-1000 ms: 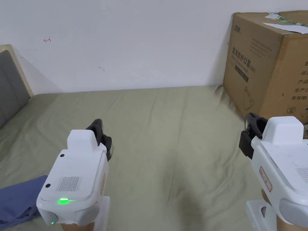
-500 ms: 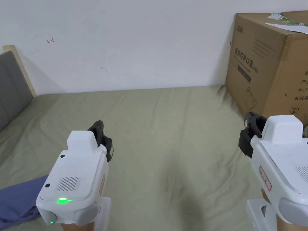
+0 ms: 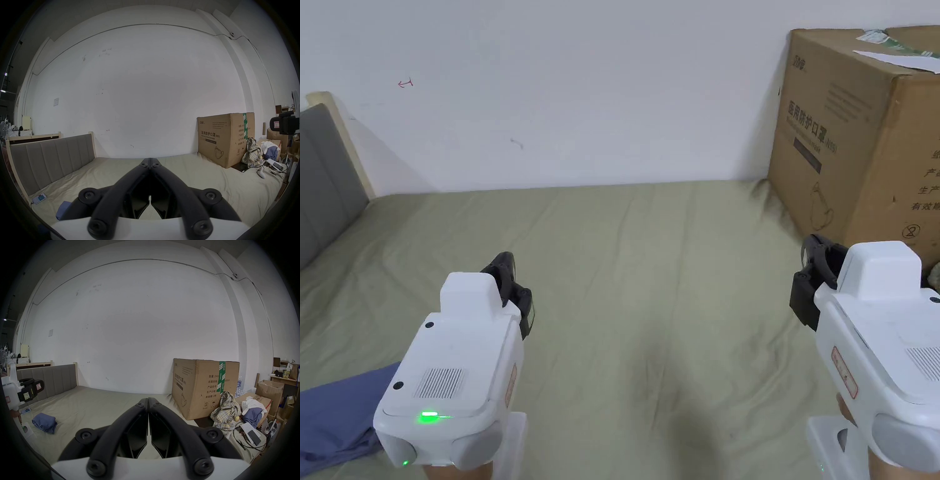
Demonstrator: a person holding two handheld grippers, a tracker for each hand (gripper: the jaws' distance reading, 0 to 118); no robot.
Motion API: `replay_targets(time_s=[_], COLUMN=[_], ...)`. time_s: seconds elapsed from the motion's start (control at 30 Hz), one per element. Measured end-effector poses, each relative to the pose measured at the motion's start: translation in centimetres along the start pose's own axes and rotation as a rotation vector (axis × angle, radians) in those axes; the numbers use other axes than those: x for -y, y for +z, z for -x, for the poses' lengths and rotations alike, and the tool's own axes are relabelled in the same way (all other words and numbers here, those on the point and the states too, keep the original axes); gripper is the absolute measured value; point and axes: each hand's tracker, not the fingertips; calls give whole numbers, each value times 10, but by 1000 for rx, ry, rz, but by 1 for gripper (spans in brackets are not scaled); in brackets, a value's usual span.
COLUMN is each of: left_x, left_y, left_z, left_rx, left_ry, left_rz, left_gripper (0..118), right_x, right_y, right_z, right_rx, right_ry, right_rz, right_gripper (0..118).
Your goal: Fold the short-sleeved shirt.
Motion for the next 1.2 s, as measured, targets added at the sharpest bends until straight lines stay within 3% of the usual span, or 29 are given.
replay_targets(time_s=[1.2], left_x=[1], left_y=[-4], left_z=[4], left_rx=[-9], left_ry=[4], left_rz=[6], left_gripper=[0], right_x=[-3], right_y=[-4], right_z=[7], right_rx=[-8], right_ry=[13], right_rz=[-1], right_gripper=[0])
